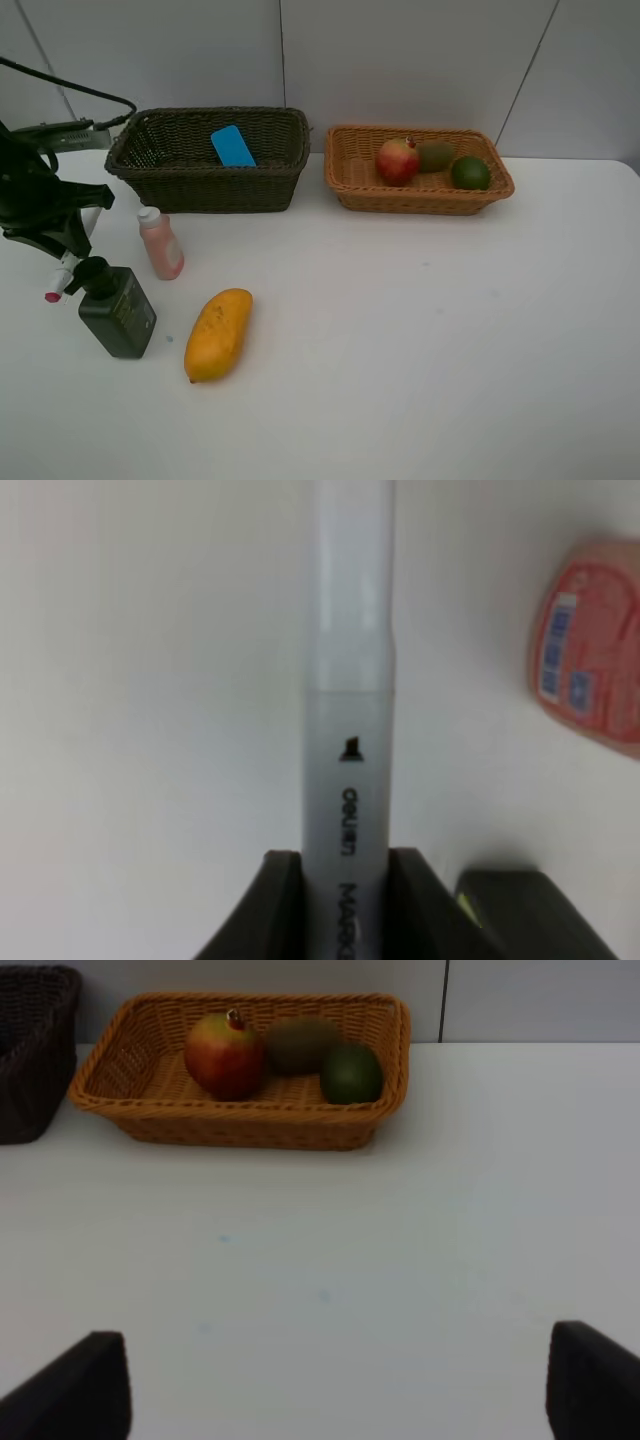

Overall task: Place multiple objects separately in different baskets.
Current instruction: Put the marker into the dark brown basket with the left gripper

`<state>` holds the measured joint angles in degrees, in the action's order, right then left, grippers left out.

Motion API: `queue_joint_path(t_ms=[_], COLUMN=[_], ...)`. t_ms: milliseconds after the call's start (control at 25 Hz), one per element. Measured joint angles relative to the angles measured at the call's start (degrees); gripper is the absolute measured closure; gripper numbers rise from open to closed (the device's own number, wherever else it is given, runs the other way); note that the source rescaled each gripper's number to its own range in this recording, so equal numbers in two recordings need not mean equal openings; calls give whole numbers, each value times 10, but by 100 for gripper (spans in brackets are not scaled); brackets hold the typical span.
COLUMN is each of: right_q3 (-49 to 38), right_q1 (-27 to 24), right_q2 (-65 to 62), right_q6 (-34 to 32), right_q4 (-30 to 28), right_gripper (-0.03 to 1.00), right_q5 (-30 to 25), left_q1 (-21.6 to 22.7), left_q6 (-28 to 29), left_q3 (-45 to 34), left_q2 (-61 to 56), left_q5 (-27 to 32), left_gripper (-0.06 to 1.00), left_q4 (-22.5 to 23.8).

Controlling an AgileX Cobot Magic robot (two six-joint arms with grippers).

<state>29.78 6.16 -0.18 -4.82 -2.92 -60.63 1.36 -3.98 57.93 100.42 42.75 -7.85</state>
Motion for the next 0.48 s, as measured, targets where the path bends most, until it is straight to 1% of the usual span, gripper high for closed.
queue_joint_path(t_ms=[240, 480], right_q3=[0, 0], right_q1=[0, 0], right_q2=[0, 0], right_q6=[0, 0], right_q4=[0, 0], right_gripper=[-3, -3], right_q5=[0, 0], left_q1=[0, 0], left_q6=[-19, -56], left_q3=[93, 180], left_q2=[-11, -11], left_q5=[61, 73], left_gripper=[94, 94], left_q4=[1, -5])
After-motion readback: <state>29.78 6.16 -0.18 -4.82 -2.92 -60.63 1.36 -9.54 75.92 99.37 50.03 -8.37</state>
